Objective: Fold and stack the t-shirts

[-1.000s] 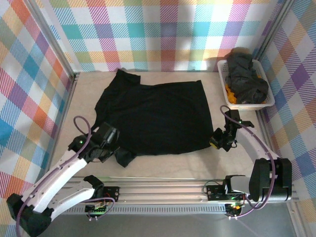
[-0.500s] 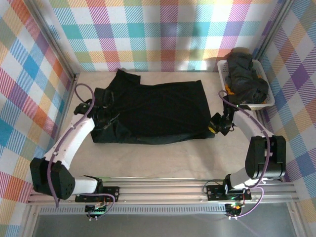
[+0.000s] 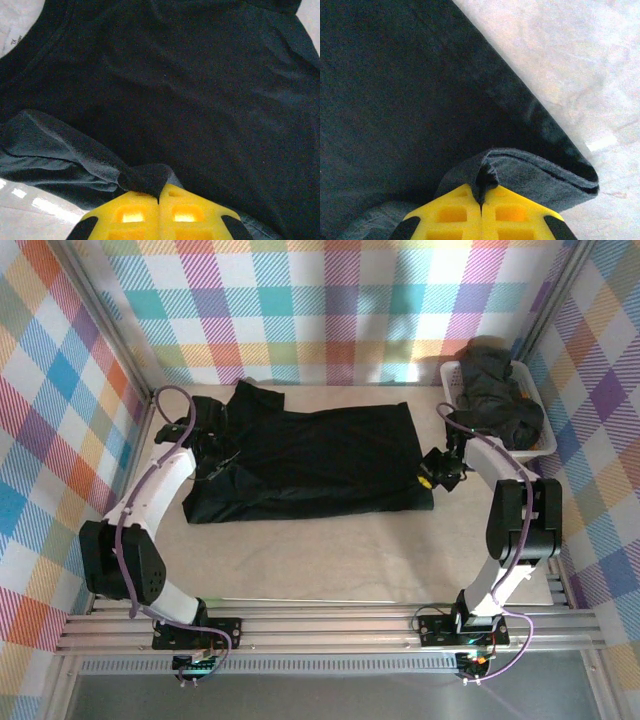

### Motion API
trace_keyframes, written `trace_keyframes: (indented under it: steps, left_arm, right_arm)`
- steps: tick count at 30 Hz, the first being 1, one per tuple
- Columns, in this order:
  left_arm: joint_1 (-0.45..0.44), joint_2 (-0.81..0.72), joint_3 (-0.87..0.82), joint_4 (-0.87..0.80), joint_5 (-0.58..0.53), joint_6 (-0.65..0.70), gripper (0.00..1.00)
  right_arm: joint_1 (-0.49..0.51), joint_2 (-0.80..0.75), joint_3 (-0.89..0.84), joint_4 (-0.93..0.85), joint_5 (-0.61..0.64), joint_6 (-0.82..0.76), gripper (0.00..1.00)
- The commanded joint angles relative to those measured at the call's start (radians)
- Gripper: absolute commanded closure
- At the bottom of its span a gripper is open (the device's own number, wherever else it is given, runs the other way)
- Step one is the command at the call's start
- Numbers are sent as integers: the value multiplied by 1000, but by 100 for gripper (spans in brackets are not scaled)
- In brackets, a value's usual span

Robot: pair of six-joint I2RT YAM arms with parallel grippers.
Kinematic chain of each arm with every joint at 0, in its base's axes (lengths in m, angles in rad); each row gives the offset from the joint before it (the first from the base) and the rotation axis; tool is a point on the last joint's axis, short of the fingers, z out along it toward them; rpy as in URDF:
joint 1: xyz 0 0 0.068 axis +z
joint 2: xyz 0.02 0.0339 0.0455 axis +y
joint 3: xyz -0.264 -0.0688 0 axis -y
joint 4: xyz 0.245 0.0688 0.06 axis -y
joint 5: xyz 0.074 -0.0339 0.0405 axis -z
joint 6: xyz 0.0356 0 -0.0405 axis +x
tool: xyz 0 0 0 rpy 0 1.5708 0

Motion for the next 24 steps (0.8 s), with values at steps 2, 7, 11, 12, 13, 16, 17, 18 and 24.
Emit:
trace_keyframes:
  steps: [2, 7, 11, 12, 13, 16, 17, 18, 24]
  left_arm:
    - [28, 26, 37, 24, 7, 30, 100]
    - [42, 44, 39, 32, 8, 34, 100]
    - [55, 58, 49, 45, 17, 34, 100]
    - [56, 64, 54, 46, 18, 34, 100]
    - [58, 68, 61, 50, 20, 38, 100]
    - [60, 86, 79, 57, 26, 46, 100]
    - [61, 92, 86, 58, 27, 50, 100]
    - [62, 100, 95, 58, 28, 53, 100]
    - [69, 147, 142, 48, 33, 63, 100]
  right_arm:
    - [-2, 46, 49, -17, -10, -9, 100]
    - [-4, 89, 83, -25, 0, -12, 100]
    - [-3, 109, 98, -27, 10, -9, 100]
    - [-3, 113, 101, -28, 13, -8, 100]
    - [-2, 117, 104, -29, 17, -6, 100]
    - [-2, 131, 115, -25, 18, -5, 100]
    - [-3, 136, 119, -27, 17, -5, 100]
    - [-3, 141, 125, -28, 17, -4, 100]
    - [-3, 156, 146, -39, 28, -6, 100]
